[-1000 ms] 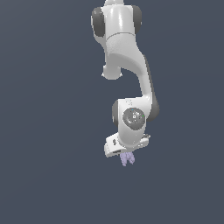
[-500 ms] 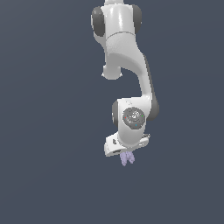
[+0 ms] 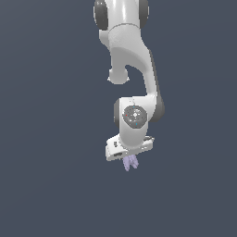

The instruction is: Pick up the object and move it to a goal position.

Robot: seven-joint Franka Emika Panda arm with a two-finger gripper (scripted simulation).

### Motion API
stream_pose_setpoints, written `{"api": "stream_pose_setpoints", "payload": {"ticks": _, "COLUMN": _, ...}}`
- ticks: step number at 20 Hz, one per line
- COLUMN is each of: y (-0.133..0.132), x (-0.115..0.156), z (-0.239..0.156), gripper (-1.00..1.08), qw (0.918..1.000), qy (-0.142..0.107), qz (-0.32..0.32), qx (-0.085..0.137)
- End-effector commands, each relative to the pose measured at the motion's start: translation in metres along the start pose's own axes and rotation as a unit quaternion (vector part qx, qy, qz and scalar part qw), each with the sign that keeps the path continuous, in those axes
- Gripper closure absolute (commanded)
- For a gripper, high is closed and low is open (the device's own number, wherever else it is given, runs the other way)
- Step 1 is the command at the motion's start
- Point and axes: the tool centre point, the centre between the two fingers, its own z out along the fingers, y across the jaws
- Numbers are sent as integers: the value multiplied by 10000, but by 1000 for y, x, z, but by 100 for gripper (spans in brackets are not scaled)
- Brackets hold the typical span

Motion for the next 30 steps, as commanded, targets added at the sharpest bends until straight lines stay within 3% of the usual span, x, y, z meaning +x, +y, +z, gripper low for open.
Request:
{"api": "stream_pose_setpoints", "payload": {"ticks": 1, "y": 8, "x": -9, "z": -11, "gripper": 108, "qw": 10000, "qy": 6, "qz": 3, "qx": -2}}
{"api": "stream_pose_setpoints", "payload": {"ticks": 22, "y": 123, "x": -138, "z": -166, "gripper": 108, "qw": 10000, "qy": 9, "qz": 6, "qx": 5}}
{"api": "stream_pose_setpoints", "payload": {"ticks": 30, "y": 159, "x": -175, "z": -214, "gripper": 108, "qw": 10000, "qy": 9, "qz": 6, "qx": 5}}
